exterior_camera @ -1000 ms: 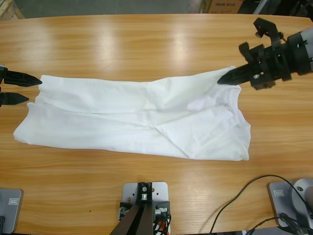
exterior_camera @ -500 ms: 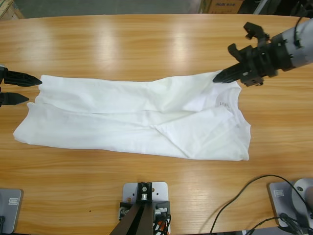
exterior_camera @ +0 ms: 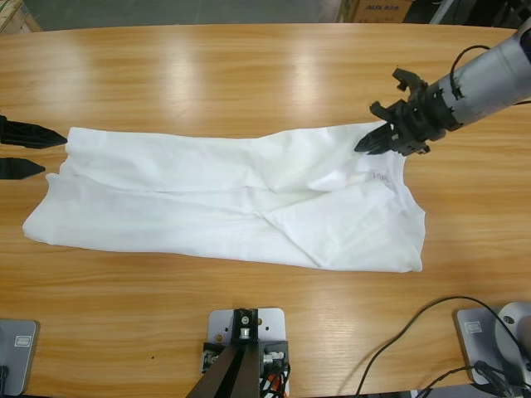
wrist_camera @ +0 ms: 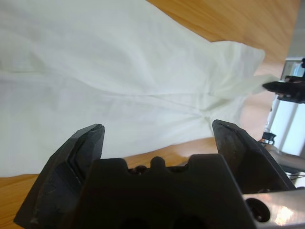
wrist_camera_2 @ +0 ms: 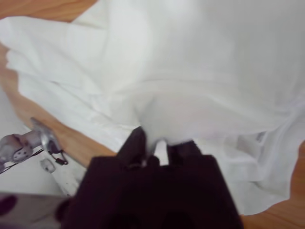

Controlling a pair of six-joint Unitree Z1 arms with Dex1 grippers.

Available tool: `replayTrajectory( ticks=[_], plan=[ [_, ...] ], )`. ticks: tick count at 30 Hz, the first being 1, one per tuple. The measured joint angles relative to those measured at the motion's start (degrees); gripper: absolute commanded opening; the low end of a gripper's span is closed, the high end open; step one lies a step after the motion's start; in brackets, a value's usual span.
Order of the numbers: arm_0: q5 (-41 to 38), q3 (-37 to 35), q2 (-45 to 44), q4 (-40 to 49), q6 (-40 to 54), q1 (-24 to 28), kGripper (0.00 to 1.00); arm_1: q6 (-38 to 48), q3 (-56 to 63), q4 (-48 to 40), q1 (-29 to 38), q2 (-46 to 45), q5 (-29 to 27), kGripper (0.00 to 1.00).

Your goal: Fold clothes

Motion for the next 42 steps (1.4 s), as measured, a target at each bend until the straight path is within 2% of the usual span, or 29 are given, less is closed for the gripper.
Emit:
replayTrajectory(
  ticks=[5,10,11,13,14,16,17,21,22,23,26,35,42],
  plan=[
    [0.0,0.0,-0.1,0.1,0.0,0.0,0.872,-3.3,-4.0,2.2,-0.9,0.4,-2.1,1.0],
    [0.0,0.0,-0.1,0.1,0.0,0.0,0.872,-4.8,-7.1,5.5,0.2,-5.1,-9.2,1.0],
    [0.0,0.0,-0.1,0.1,0.0,0.0,0.872,-5.1,-7.5,6.0,1.5,-6.8,-10.4,0.969],
    [0.0,0.0,-0.1,0.1,0.0,0.0,0.872,-6.4,-8.3,7.3,5.5,-9.0,-11.2,0.705],
    [0.0,0.0,-0.1,0.1,0.0,0.0,0.872,-7.5,-8.1,6.2,7.3,-9.6,-9.2,0.647],
    [0.0,0.0,-0.1,0.1,0.0,0.0,0.872,-9.3,-5.9,1.3,9.5,-10.8,-4.8,0.634],
    [0.0,0.0,-0.1,0.1,0.0,0.0,0.872,-9.7,-5.2,0.4,10.1,-11.5,-4.6,0.637],
    [0.0,0.0,-0.1,0.2,0.0,-0.1,0.872,-9.7,-5.3,5.2,14.4,-13.9,-12.8,0.611],
    [0.0,0.0,-0.1,0.2,0.0,-0.1,0.872,-9.2,-5.3,6.5,15.1,-13.9,-14.3,0.52],
    [0.0,0.0,-0.1,0.2,0.0,-0.1,0.872,-8.4,-5.3,7.2,15.7,-13.9,-15.6,0.472],
    [0.0,0.0,-0.1,0.2,0.0,-0.3,0.872,-5.5,-3.6,6.4,17.5,-13.9,-17.3,0.471],
    [0.0,0.0,-0.1,0.7,0.0,-1.0,0.872,1.9,1.3,-3.5,27.1,-10.2,-16.8,0.473],
    [0.3,0.0,-0.1,1.1,0.0,-1.0,0.872,5.8,4.5,-7.2,28.1,-7.0,-16.8,0.476]
  ],
)
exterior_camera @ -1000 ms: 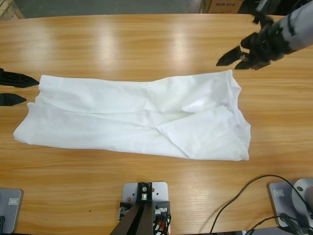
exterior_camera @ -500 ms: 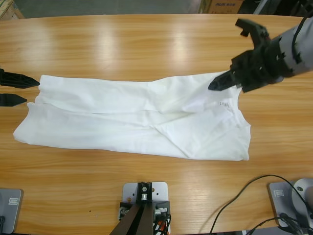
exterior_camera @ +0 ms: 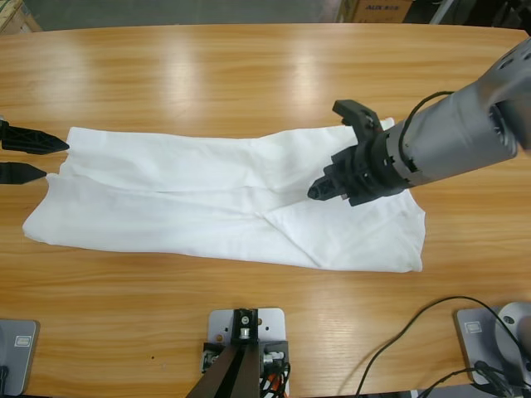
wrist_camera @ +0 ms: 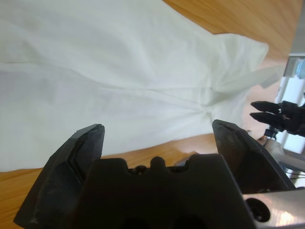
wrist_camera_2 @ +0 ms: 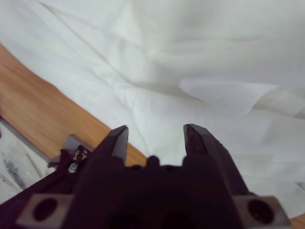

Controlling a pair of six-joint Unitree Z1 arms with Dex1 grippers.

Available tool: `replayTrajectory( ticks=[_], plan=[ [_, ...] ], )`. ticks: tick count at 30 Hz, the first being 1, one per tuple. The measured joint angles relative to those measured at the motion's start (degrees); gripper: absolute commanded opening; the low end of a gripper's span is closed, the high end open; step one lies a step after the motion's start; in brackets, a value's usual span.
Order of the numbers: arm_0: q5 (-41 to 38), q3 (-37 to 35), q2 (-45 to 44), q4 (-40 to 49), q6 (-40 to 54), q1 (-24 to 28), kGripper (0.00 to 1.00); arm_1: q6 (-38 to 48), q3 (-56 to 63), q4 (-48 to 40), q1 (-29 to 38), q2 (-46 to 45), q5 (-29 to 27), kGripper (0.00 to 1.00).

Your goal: Fold clothes

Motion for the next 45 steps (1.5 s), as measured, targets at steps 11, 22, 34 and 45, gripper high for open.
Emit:
replayTrajectory(
  ticks=[11,22,34,45],
  plan=[
    [0.2,0.0,0.0,0.4,0.0,0.0,0.872,3.0,2.5,-2.2,-0.9,1.7,-3.8,0.48],
    [0.2,0.0,0.0,0.4,0.0,0.0,0.872,3.0,2.6,-1.8,-2.3,3.7,-5.9,0.494],
    [0.3,0.0,0.0,0.5,0.0,0.0,0.872,3.0,4.1,-2.2,-3.3,5.8,-6.8,0.49],
    [0.3,0.0,0.0,0.5,0.0,0.0,0.872,2.6,4.1,-4.2,-3.3,5.8,-6.8,0.491]
  ],
)
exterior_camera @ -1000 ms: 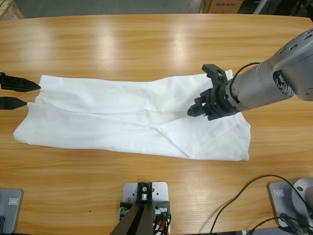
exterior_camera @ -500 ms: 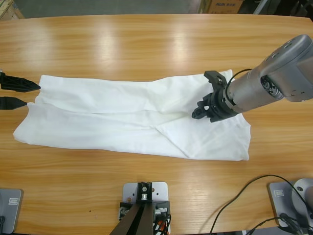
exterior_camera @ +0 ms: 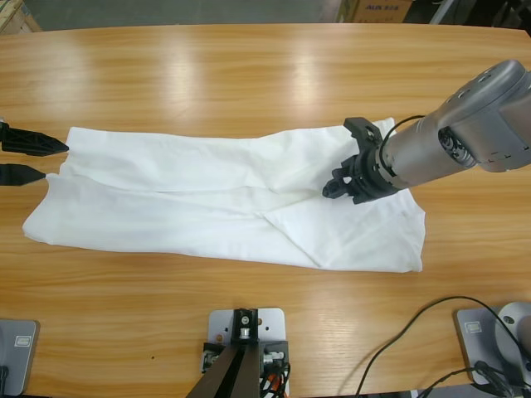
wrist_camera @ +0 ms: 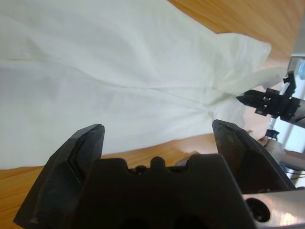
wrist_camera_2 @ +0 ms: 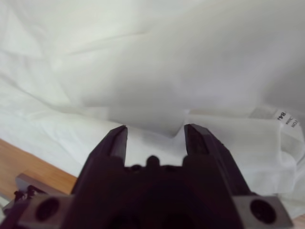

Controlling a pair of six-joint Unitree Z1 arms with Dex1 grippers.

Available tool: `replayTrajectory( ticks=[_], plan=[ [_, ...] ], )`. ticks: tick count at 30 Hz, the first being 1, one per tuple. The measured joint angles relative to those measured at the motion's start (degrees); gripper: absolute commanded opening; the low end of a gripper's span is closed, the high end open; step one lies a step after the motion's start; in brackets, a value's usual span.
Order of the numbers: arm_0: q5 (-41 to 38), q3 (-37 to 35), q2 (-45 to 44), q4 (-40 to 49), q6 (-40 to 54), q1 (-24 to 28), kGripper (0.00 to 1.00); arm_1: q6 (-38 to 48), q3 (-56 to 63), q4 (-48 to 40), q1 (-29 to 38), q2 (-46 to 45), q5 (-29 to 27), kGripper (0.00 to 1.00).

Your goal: Fold clothes

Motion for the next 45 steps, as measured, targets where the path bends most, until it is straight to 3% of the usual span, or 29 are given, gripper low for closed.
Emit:
replayTrajectory(
  ticks=[6,8,9,26,38,45],
  plan=[
    [0.0,0.0,0.0,0.0,0.0,0.0,0.872,-1.0,0.0,-1.7,0.0,0.0,0.0,0.444],
    [0.0,0.0,0.0,0.0,0.0,0.0,0.872,-1.2,0.0,-2.5,0.0,0.0,0.0,0.083],
    [0.0,0.0,0.0,0.0,0.0,0.0,0.872,-1.3,0.1,-2.7,0.0,0.0,0.0,0.008],
    [0.0,0.0,0.0,0.0,0.0,0.0,0.872,-2.4,0.2,-0.9,0.0,1.6,-0.4,0.0],
    [0.0,0.0,-0.2,0.1,0.0,-0.5,0.872,-3.6,-8.3,15.1,0.0,-8.3,-0.4,0.0],
    [0.0,0.0,-0.7,0.3,0.0,-0.5,0.872,-4.8,-11.3,17.4,0.0,-8.6,5.0,0.0]
  ],
)
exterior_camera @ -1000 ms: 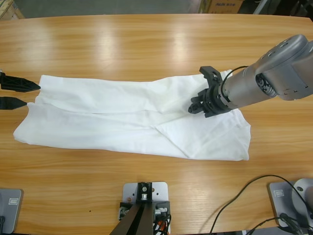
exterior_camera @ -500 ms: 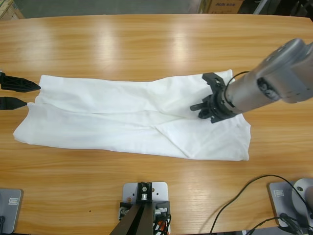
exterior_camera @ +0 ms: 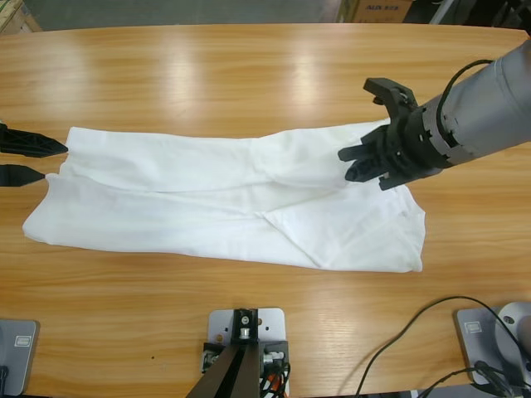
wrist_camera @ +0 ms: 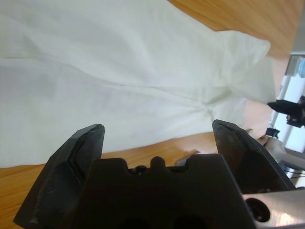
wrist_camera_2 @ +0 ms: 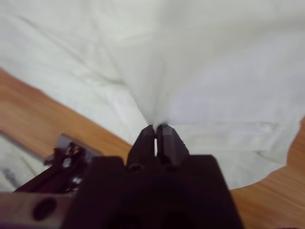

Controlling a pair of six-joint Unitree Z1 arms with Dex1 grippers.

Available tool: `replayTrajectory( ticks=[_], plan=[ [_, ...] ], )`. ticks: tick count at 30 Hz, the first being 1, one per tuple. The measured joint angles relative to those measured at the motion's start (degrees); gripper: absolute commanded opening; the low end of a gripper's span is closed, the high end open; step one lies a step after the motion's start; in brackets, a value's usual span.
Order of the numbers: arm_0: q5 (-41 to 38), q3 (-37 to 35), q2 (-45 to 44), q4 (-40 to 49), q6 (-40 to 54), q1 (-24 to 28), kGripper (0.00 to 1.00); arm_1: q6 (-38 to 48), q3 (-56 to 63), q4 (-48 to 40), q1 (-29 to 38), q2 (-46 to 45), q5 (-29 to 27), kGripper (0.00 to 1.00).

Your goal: Fold clothes

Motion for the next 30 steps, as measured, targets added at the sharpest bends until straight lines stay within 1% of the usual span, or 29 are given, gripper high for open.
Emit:
replayTrajectory(
  ticks=[5,7,15,21,26,30],
  plan=[
    [0.0,0.0,0.0,0.0,0.0,0.0,0.872,-1.9,-3.2,0.7,0.7,1.9,4.4,0.0],
    [0.0,0.0,0.0,0.1,0.0,0.0,0.872,-2.8,-5.1,1.5,0.8,2.3,4.9,0.0],
    [0.0,0.0,0.0,0.2,0.0,0.0,0.872,-7.8,-13.4,7.1,0.9,3.9,4.7,0.0],
    [0.0,0.0,0.0,0.2,0.0,0.0,0.872,-8.7,-16.8,9.8,0.9,5.1,4.1,0.0],
    [0.0,0.0,0.0,0.2,0.0,0.0,0.872,-8.9,-17.1,11.3,0.6,5.1,3.8,0.0],
    [0.0,0.0,0.0,0.2,0.0,0.0,0.872,-9.5,-20.6,14.4,-0.2,5.1,3.7,0.0]
  ],
)
